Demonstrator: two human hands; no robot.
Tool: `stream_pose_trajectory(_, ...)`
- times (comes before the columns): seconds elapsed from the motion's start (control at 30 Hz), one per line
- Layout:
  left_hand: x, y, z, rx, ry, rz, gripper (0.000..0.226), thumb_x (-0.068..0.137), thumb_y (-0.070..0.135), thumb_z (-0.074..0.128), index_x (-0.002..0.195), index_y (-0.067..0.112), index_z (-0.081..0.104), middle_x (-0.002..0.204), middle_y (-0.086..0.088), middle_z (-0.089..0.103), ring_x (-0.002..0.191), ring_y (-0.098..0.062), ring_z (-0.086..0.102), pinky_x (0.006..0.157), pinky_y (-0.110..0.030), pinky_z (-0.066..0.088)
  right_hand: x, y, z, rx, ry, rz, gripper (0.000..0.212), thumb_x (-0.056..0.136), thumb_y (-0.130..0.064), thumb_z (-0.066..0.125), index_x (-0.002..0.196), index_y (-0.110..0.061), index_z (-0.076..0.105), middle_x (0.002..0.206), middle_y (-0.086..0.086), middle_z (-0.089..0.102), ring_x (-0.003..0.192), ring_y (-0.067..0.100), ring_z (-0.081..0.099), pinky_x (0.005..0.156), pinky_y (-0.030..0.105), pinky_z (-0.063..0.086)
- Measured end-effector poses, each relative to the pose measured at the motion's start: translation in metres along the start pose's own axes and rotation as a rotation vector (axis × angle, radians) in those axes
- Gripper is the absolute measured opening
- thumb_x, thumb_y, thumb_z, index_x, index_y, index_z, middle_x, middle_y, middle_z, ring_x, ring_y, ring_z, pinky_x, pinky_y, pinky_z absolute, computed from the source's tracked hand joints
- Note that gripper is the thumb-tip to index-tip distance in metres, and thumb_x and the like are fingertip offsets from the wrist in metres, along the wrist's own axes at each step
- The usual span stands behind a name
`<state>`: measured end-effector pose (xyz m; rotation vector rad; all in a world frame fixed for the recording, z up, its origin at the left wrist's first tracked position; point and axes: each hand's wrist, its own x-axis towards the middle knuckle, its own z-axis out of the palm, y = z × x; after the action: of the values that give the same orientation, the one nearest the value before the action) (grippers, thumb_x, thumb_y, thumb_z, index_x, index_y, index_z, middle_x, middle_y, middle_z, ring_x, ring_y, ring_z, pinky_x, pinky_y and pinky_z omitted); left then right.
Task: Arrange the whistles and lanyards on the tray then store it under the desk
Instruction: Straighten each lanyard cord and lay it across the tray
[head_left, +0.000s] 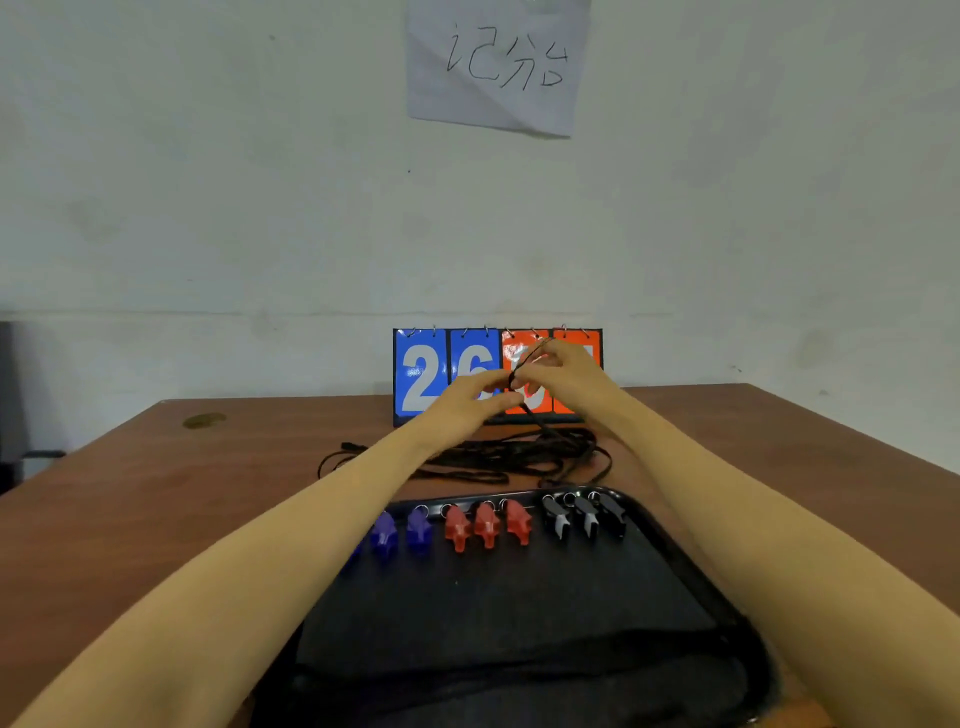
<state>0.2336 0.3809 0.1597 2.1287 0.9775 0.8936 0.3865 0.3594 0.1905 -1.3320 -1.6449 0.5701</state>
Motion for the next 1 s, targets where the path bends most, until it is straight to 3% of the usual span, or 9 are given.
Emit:
stream_pose_trajectory(0.07, 0.003, 0.018, 0.005, -0.067, 0.020, 0.028, 0.029, 0.095, 0.029, 0.049, 0.118, 0.017, 0.061, 0.106, 0.007, 0.063, 0.095, 0.001, 0.054, 0.090, -0.019, 0.032, -0.005, -0.011, -0.011, 0.060, 0.029, -0.038, 0.012, 0.080, -0.009, 0.062, 0.092, -0.008, 0.062, 0.081, 0.007, 0.069, 0.075, 0.016, 0.062, 0.077, 0.034, 0.050)
stream_pose_trajectory(0.17, 0.013, 0.023, 0.003, -0.034, 0.195, 0.033, 0.028, 0.096, 0.029, 0.047, 0.100, 0.012, 0.068, 0.083, 0.007, 0.064, 0.060, 0.000, 0.048, 0.077, -0.027, 0.033, -0.012, -0.021, -0.030, 0.143, 0.143, -0.063, 0.005, 0.085, -0.011, 0.061, 0.085, -0.016, 0.059, 0.077, -0.003, 0.065, 0.068, 0.007, 0.058, 0.059, 0.015, 0.046)
stream_pose_trajectory(0.23, 0.016, 0.021, -0.004, 0.042, 0.270, -0.003, 0.026, 0.095, 0.032, 0.047, 0.096, 0.018, 0.068, 0.082, 0.007, 0.065, 0.054, -0.002, 0.042, 0.078, -0.031, 0.030, -0.015, -0.022, -0.045, 0.264, 0.259, -0.044, 0.010, 0.088, -0.013, 0.059, 0.082, -0.020, 0.057, 0.076, -0.004, 0.064, 0.063, 0.005, 0.057, 0.049, 0.011, 0.045)
stream_pose_trajectory(0.4, 0.019, 0.019, -0.031, 0.220, 0.364, -0.081, 0.022, 0.095, 0.029, 0.046, 0.087, 0.026, 0.066, 0.096, 0.001, 0.072, 0.090, -0.015, 0.058, 0.092, -0.033, 0.032, -0.020, -0.019, -0.079, 0.510, 0.465, 0.055, 0.005, 0.091, -0.014, 0.055, 0.088, -0.018, 0.055, 0.081, -0.004, 0.064, 0.072, 0.010, 0.054, 0.064, 0.021, 0.045)
stream_pose_trajectory(0.57, 0.010, 0.031, -0.057, 0.471, 0.462, -0.099, 0.028, 0.097, 0.030, 0.040, 0.107, 0.020, 0.065, 0.097, 0.002, 0.071, 0.101, -0.018, 0.056, 0.080, -0.033, 0.019, -0.031, -0.010, -0.105, 0.605, 0.559, 0.174, 0.008, 0.090, -0.015, 0.054, 0.085, -0.021, 0.055, 0.086, -0.002, 0.064, 0.078, 0.011, 0.054, 0.074, 0.026, 0.046)
stream_pose_trajectory(0.7, -0.013, 0.028, -0.072, 0.601, 0.434, -0.085, 0.030, 0.098, 0.029, 0.037, 0.106, 0.021, 0.065, 0.091, 0.005, 0.068, 0.099, -0.016, 0.053, 0.080, -0.032, 0.016, -0.052, -0.002, -0.110, 0.368, 0.510, 0.251, 0.012, 0.087, -0.018, 0.053, 0.095, -0.010, 0.056, 0.083, 0.002, 0.062, 0.075, 0.013, 0.052, 0.073, 0.029, 0.045)
stream_pose_trajectory(0.87, -0.066, 0.022, -0.086, 0.785, 0.302, -0.104, 0.030, 0.099, 0.029, 0.037, 0.109, 0.026, 0.065, 0.087, 0.011, 0.062, 0.086, -0.009, 0.046, 0.078, -0.031, 0.013, -0.092, 0.006, -0.107, 0.360, 0.392, 0.425, 0.007, 0.083, -0.015, 0.054, 0.076, -0.013, 0.053, 0.076, 0.003, 0.058, 0.062, 0.014, 0.046, 0.061, 0.027, 0.039)
stream_pose_trajectory(1.0, -0.118, 0.012, -0.087, 0.839, 0.179, -0.164, 0.029, 0.098, 0.033, 0.040, 0.113, 0.028, 0.064, 0.093, 0.010, 0.065, 0.101, -0.013, 0.051, 0.092, -0.034, 0.016, -0.127, 0.018, -0.105, 0.219, 0.328, 0.485, 0.011, 0.085, -0.016, 0.053, 0.074, -0.013, 0.053, 0.073, 0.004, 0.057, 0.063, 0.015, 0.047, 0.062, 0.028, 0.040)
